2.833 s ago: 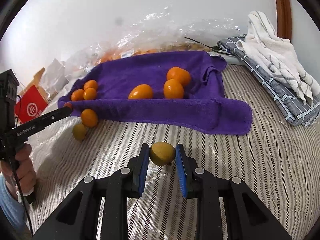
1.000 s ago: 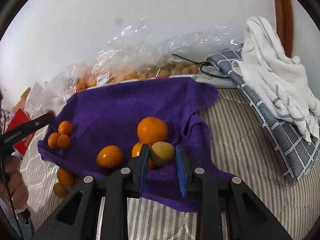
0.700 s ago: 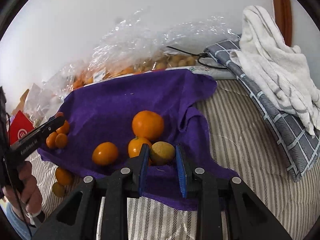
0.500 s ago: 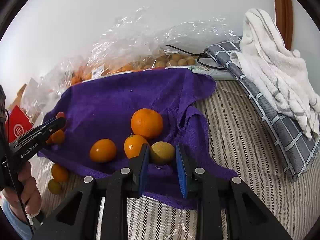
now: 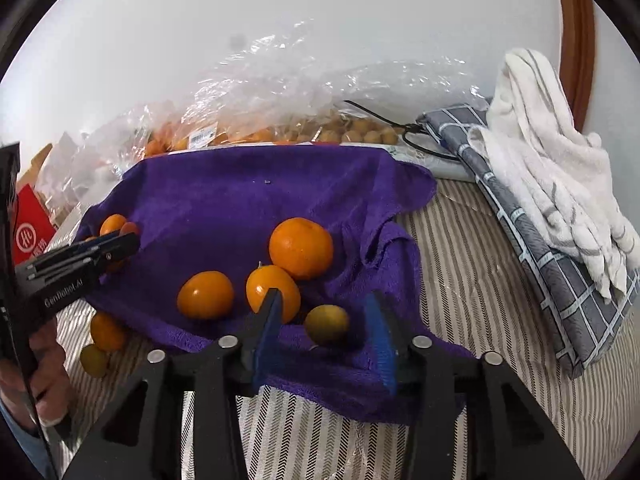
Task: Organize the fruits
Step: 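Lower both fruits onto the towel and open both tools, then withdraw both open tools from the towel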
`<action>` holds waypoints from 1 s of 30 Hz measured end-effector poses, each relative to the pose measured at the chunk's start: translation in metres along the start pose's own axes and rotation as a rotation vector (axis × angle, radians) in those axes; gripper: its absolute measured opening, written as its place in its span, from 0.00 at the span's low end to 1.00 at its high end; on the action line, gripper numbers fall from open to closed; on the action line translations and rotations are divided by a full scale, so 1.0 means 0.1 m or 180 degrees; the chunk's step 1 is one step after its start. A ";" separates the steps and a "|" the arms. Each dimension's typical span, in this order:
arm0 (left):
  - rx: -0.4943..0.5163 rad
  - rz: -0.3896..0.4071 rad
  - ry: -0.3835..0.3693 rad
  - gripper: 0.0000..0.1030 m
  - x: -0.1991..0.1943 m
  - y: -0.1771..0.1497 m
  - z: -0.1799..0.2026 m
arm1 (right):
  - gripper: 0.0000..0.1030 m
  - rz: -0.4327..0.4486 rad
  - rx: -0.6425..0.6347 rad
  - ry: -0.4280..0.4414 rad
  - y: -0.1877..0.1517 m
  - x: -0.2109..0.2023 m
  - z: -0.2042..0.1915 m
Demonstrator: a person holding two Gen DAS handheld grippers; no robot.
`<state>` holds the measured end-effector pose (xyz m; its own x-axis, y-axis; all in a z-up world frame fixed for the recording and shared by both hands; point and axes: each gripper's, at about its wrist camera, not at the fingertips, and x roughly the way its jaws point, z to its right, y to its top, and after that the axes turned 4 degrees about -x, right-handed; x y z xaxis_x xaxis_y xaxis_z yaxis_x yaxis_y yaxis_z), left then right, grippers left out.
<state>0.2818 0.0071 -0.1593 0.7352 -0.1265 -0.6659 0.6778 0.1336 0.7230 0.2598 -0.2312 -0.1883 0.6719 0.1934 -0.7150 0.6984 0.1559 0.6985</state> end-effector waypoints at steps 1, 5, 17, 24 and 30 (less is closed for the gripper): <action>-0.0027 -0.0002 -0.0013 0.22 -0.01 0.01 -0.01 | 0.43 0.0015 -0.0021 -0.0014 -0.01 0.00 -0.01; -0.0149 0.0002 -0.0089 0.31 -0.05 0.02 -0.05 | 0.43 0.0069 -0.0140 -0.0054 -0.04 -0.04 -0.08; -0.0196 0.0431 -0.0089 0.33 -0.47 0.17 -0.12 | 0.44 0.0342 -0.0078 -0.0040 0.02 -0.51 -0.26; -0.0065 0.0369 0.0061 0.44 -0.85 0.02 -0.33 | 0.51 0.0180 -0.0172 0.0087 -0.07 -0.73 -0.56; -0.0095 0.0059 0.0303 0.44 -1.02 -0.46 -0.85 | 0.51 0.0146 -0.0054 0.0221 -0.24 -0.66 -0.74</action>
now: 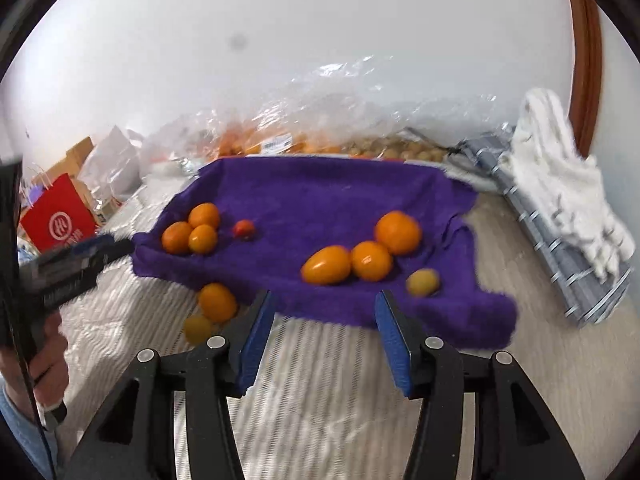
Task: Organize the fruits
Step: 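Withdraw both open tools from the towel, then grasp an orange with the right tool while the left tool grasps a yellow-green fruit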
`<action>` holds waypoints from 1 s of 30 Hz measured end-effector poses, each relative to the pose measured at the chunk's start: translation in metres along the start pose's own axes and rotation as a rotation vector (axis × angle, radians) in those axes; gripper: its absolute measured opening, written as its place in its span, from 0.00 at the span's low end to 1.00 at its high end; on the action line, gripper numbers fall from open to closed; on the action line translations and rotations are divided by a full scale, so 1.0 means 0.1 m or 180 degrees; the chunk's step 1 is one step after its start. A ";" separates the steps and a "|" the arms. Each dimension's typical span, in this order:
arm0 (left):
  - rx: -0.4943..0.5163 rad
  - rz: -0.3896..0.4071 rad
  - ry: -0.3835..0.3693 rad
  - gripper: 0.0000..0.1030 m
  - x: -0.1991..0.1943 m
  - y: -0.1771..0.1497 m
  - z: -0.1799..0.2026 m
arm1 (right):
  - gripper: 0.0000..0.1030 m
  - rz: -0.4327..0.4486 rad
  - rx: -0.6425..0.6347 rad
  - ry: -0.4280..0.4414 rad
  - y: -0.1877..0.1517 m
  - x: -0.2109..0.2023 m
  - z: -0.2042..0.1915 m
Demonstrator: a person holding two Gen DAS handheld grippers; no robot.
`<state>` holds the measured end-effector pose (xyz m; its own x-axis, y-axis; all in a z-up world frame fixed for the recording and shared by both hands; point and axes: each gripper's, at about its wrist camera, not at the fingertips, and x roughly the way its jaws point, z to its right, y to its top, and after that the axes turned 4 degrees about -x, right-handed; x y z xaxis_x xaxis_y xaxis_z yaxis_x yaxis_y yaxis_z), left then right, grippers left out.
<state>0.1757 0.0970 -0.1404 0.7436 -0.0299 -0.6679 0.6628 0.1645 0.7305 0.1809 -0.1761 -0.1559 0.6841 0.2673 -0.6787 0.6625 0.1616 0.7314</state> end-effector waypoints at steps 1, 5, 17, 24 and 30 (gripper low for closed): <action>-0.0073 -0.0057 0.0000 0.44 0.00 -0.05 -0.08 | 0.48 -0.0028 0.0024 0.0034 -0.03 0.03 -0.03; -0.0331 -0.0196 0.0011 0.44 -0.02 -0.19 -0.35 | 0.40 -0.0177 -0.0071 0.0090 -0.09 0.10 -0.23; -0.0469 -0.0336 0.0032 0.45 0.02 -0.41 -0.52 | 0.41 -0.0233 -0.0302 0.0148 -0.08 0.26 -0.68; -0.0479 -0.0335 0.0006 0.48 0.02 -0.42 -0.52 | 0.41 -0.0342 -0.0201 0.0287 0.11 0.46 -0.79; -0.0429 -0.0348 0.0031 0.50 0.04 -0.43 -0.49 | 0.41 -0.0617 -0.0035 0.0251 0.11 0.77 -0.80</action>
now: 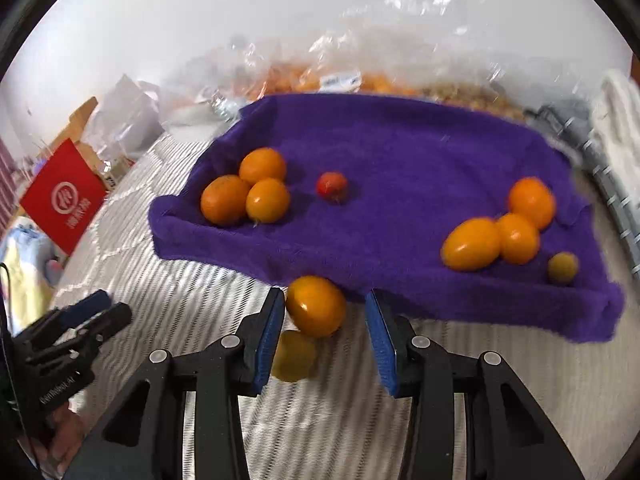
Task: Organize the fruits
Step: 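Grasp an orange with the right tool while the left tool grasps a yellow-green fruit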
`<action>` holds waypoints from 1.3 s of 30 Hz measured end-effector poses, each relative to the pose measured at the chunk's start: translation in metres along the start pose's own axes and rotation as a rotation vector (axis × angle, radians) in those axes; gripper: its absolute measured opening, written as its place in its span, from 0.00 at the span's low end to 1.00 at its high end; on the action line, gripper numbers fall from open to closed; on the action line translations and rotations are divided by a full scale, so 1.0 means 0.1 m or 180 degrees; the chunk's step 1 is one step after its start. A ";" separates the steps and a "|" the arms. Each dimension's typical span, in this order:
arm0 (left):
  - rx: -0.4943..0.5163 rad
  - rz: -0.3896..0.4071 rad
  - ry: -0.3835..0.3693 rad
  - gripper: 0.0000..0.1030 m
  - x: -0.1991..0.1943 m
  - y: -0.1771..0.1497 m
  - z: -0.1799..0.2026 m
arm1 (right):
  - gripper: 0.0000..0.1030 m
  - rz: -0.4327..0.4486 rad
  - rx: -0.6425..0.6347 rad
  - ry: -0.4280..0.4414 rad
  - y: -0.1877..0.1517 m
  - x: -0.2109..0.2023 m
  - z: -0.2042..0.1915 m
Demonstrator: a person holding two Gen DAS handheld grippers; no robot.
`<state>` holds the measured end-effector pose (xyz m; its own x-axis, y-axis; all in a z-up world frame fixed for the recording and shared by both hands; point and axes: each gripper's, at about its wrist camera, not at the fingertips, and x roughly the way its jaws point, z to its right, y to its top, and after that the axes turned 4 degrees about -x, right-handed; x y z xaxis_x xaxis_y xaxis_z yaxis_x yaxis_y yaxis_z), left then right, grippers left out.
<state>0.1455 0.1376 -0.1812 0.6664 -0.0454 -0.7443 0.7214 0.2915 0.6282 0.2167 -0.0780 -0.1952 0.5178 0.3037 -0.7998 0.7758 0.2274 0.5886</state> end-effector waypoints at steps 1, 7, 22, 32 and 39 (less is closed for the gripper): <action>0.0007 -0.0002 0.0003 0.51 0.00 0.00 0.00 | 0.41 -0.0028 0.0030 0.0031 0.01 0.02 0.00; 0.0027 -0.0008 -0.0018 0.54 0.01 -0.01 0.01 | 0.33 -0.0073 0.0141 0.0173 0.08 0.10 -0.02; 0.0081 -0.0019 0.0032 0.56 0.03 -0.02 0.04 | 0.33 0.0544 0.0048 -0.0154 -0.22 -0.73 0.41; -0.0014 0.0005 -0.0043 0.56 0.02 -0.04 0.00 | 0.33 0.0476 0.0131 -0.0443 -0.72 -0.72 0.93; 0.0210 -0.0090 0.0121 0.56 -0.07 -0.16 0.11 | 0.33 0.0539 0.0188 -0.0440 -0.87 -0.75 1.08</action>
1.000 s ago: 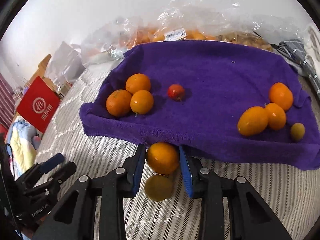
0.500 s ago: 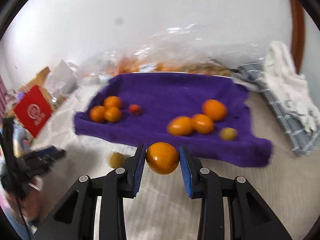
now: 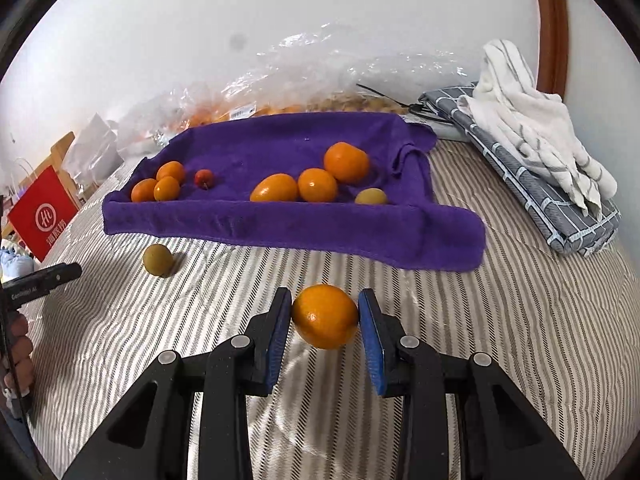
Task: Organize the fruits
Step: 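Grasp an orange with the right tool while the left tool grasps a yellow-green fruit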
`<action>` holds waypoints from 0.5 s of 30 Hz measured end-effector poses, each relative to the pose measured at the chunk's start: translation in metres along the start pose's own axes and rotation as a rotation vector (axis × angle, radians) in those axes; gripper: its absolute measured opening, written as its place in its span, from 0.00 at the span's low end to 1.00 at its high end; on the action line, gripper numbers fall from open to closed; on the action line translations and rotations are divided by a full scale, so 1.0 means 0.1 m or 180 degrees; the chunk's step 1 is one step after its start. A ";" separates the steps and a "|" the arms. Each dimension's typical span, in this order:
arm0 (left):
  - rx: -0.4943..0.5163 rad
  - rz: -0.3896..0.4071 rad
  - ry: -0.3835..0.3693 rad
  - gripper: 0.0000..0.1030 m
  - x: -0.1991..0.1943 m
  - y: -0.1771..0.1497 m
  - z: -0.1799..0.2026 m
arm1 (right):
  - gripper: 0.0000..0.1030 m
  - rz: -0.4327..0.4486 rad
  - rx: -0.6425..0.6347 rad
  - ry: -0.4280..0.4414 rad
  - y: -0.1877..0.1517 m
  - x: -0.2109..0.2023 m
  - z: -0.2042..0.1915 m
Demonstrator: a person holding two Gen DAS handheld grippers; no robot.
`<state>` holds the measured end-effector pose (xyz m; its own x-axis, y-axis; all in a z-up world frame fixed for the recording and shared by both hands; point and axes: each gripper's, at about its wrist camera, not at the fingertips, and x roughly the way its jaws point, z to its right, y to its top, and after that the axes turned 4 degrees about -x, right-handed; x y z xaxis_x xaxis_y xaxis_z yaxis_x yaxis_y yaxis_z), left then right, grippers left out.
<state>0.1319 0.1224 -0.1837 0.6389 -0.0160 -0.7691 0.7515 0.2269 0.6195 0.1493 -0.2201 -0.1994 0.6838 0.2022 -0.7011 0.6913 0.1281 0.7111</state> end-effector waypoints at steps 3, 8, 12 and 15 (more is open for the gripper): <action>0.0117 -0.0103 -0.0159 0.55 -0.07 -0.06 0.19 | 0.33 -0.0019 0.0095 0.0054 -0.03 -0.02 0.05; 0.0357 -0.0113 -0.0445 0.55 -0.22 0.00 0.65 | 0.33 0.0004 0.0311 0.0178 -0.06 -0.04 0.21; 0.0518 -0.0092 -0.0499 0.55 -0.17 0.09 0.96 | 0.33 0.0037 0.0387 0.0208 -0.08 -0.06 0.23; 0.0543 -0.0160 -0.0536 0.55 0.02 0.15 1.13 | 0.33 0.0036 0.0390 0.0223 -0.08 -0.06 0.23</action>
<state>0.1628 0.0159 -0.1585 0.6078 -0.1883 -0.7714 0.7907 0.0542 0.6098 0.1447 -0.2450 -0.2021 0.6766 0.2709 -0.6847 0.7099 0.0067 0.7042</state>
